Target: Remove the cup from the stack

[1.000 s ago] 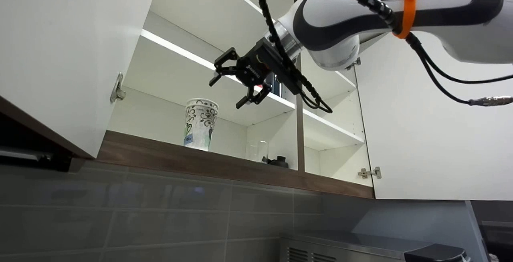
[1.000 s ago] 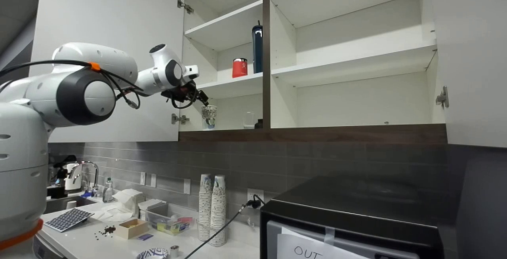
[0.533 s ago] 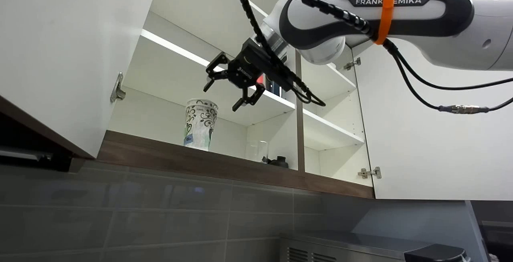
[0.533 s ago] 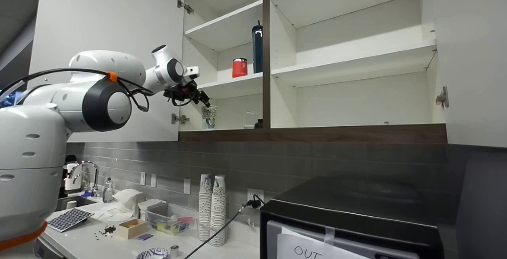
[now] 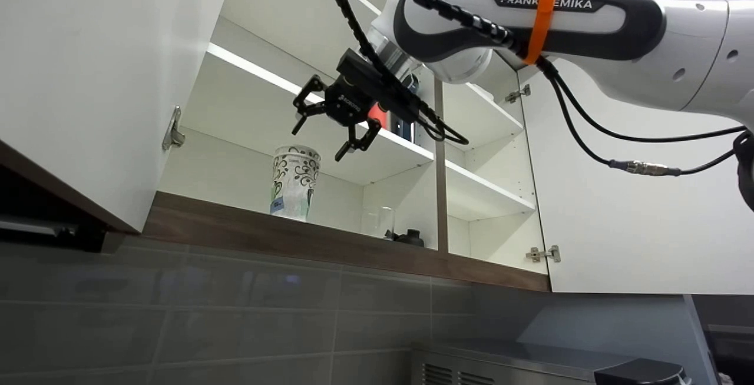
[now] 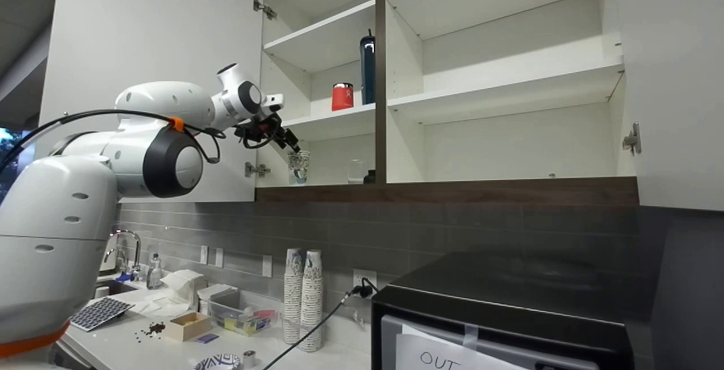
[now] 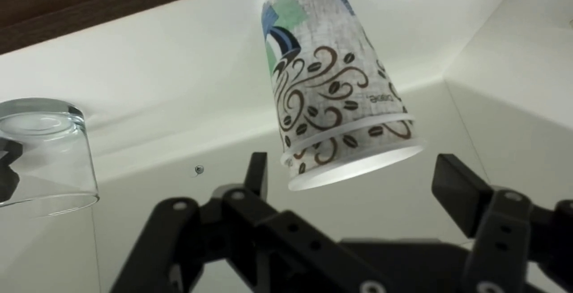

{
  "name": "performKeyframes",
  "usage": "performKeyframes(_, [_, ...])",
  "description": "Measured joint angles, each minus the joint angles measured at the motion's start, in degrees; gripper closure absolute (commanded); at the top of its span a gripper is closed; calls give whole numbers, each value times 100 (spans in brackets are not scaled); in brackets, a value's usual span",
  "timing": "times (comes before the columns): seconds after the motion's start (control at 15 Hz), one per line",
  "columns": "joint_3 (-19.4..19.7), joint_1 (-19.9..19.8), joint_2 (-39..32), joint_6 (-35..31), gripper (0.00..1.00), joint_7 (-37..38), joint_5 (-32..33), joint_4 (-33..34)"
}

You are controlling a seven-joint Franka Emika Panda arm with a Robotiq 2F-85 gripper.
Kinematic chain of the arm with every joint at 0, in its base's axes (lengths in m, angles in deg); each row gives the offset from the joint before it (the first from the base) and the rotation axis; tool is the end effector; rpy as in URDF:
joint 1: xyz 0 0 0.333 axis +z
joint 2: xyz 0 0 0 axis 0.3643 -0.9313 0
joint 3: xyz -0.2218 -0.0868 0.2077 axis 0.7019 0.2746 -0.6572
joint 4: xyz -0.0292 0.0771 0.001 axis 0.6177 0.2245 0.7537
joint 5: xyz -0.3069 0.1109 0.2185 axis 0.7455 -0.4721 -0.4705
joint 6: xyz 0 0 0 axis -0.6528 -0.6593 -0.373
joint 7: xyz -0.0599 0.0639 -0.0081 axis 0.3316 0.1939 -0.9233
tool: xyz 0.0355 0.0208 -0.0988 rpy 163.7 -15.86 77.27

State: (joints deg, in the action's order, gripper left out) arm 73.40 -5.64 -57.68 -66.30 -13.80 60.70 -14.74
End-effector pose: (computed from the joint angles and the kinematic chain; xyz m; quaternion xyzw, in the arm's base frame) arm 0.5286 0.2694 0.8569 -0.8743 0.0996 -0.4657 0.0938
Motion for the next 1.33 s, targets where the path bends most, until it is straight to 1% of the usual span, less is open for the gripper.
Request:
performKeyframes(0.07, [0,16,-64,67,22,46,35,98])
performKeyframes(0.13, [0,30,-127,130,12,81,67,196])
performKeyframes(0.2, [0,40,-186,180,5,115,93,289])
performKeyframes(0.27, [0,51,-241,246,0,155,112,377])
performKeyframes(0.73, [3,114,-534,656,0,412,200,917])
performKeyframes(0.8, [3,126,-566,696,2,437,212,977])
performKeyframes(0.87, [4,140,-601,737,7,467,225,1040])
performKeyframes(0.93, [4,152,-633,778,7,501,239,1093])
performKeyframes(1.0, [4,163,-663,809,11,523,245,1145])
performKeyframes(1.07, [4,169,-690,837,7,537,248,1195])
performKeyframes(1.13, [5,174,-717,867,9,554,253,1243])
performKeyframes(1.33, [5,192,-788,975,36,607,271,1391])
